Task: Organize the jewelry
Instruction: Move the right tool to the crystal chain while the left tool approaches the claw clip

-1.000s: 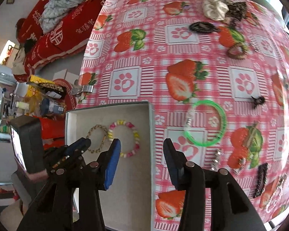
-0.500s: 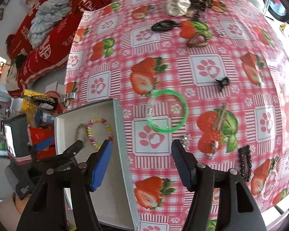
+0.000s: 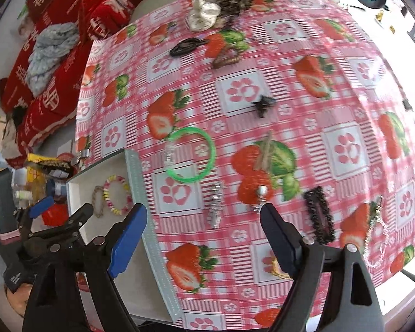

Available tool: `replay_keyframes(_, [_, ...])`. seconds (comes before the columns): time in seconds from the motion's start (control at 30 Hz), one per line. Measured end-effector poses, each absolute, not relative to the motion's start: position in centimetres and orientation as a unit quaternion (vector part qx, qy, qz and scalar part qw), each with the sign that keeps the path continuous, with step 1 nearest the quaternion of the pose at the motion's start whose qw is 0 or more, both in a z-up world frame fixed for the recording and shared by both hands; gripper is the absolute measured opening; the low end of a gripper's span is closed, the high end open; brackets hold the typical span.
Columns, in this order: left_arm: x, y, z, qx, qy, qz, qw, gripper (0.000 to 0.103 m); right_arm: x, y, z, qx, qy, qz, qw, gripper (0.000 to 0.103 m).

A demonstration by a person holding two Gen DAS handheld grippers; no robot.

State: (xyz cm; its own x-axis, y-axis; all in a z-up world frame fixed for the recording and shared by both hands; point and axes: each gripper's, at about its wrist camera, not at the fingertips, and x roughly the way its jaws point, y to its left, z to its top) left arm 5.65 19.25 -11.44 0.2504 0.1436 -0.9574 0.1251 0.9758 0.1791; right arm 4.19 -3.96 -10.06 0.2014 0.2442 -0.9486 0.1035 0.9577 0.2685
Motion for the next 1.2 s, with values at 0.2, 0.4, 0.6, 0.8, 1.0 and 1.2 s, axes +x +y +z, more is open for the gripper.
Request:
replay_keyframes(0.2, [5.7,15.0,-10.9,0.152,0.600,-0.020,0.785,0.103,2.8,-7.7,-10.1,0.166,0.640,0.020,0.750,0.086])
replay_keyframes(0.4, [6.1,10.7,-10.3,0.165,0.598,-0.077,0.781,0.103,0.9,-12.3,-10.4,0.171,0.647,-0.026,0.743,0.086])
replay_keyframes(0.6, [6.4,6.5,-9.9,0.167,0.597,-0.110,0.777,0.103,-1.9,-17.7,-11.5,0.197,0.656,-0.082,0.724,0.086])
replay_keyframes(0.8, [7.4,3.3,-10.2,0.164,0.602,-0.128,0.770,0.103,-4.0,-21.2,-12.2,0.211,0.660,-0.120,0.711,0.086])
replay_keyframes(1.0, [8.9,1.0,-11.2,0.155,0.611,-0.131,0.765,0.103,-5.4,-23.8,-13.4,0.204,0.669,-0.149,0.699,0.086])
replay_keyframes(1.2, [10.9,-0.5,-12.6,0.135,0.623,-0.126,0.760,0.103,-6.2,-25.2,-14.8,0.204,0.678,-0.155,0.689,0.086])
